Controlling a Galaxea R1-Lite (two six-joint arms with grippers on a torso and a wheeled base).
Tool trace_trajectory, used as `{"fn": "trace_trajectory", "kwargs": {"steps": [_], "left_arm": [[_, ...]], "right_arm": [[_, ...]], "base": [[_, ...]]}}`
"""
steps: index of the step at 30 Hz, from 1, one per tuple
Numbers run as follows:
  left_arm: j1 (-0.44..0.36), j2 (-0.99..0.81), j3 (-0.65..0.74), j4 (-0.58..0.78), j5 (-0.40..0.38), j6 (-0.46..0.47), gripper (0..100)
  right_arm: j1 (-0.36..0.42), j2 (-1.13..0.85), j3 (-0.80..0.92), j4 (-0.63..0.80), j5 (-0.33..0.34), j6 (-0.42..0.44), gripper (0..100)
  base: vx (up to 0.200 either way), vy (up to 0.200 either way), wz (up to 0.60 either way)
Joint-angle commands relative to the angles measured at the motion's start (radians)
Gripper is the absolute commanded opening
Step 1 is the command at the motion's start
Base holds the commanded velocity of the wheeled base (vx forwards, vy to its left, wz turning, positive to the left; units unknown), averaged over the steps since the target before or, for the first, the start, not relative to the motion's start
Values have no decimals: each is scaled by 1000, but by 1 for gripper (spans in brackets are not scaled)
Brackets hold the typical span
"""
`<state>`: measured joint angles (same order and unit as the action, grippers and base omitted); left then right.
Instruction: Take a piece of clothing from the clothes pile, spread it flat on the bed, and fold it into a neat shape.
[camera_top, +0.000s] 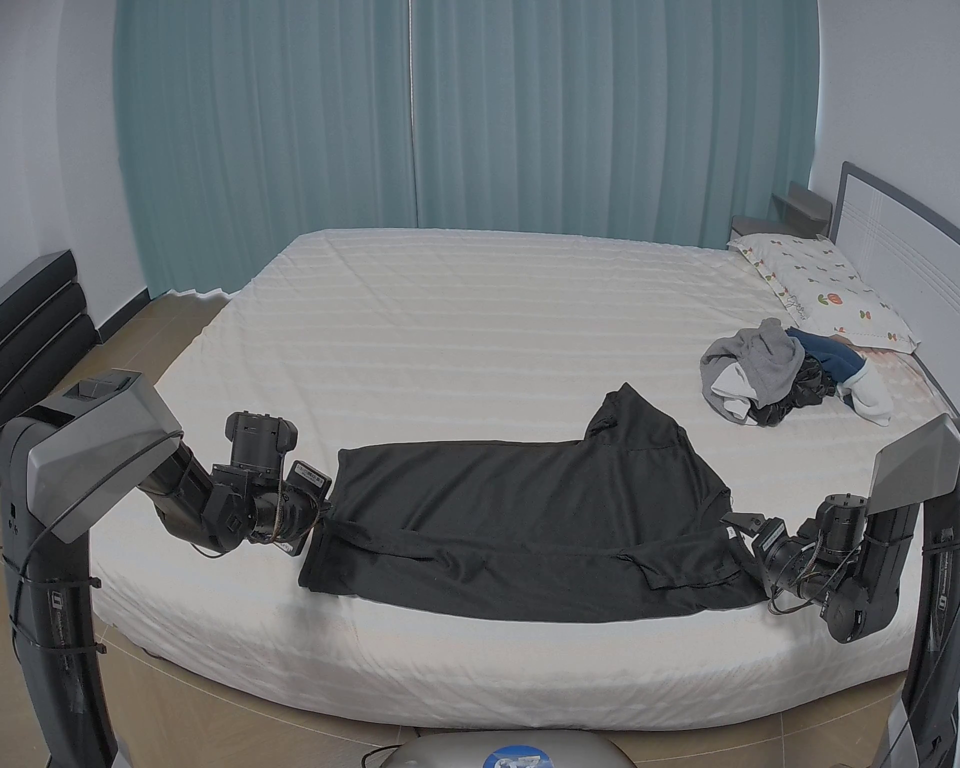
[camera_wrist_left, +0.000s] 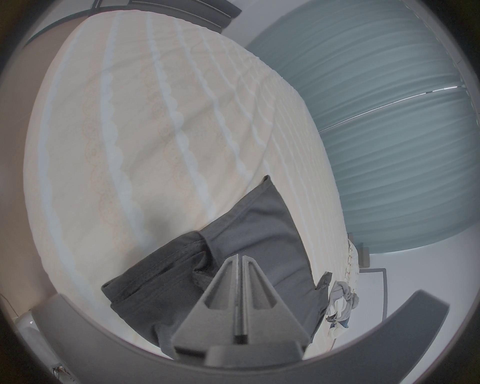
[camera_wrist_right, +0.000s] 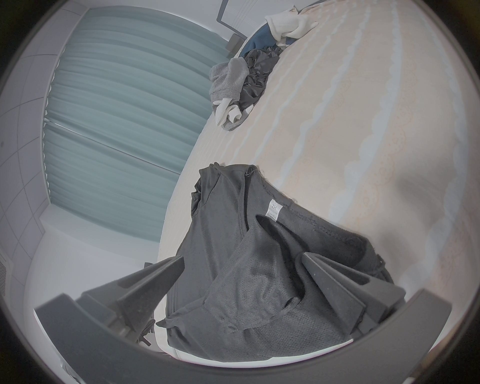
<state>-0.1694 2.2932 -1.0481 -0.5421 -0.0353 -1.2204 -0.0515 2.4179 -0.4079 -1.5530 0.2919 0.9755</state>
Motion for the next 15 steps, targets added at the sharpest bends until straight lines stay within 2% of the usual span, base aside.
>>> {"fn": "trace_trajectory", "kwargs": {"steps": [1,3,4,15], "left_arm": [[2,-34,26,1,-1,6,0],[5,-72,66,-2,-9,29,0],[5,-81,79,-6,-11,38,100],[-38,-34,72,-9,5,87,100]], "right_arm": [[1,0,0,-12,1,0,100],[-1,0,0,-12,1,0,100],[1,0,0,-12,1,0,100],[2,3,0,-12,0,-1,100]], "base": [[0,0,0],[0,0,0],[0,0,0],[0,0,0]]}}
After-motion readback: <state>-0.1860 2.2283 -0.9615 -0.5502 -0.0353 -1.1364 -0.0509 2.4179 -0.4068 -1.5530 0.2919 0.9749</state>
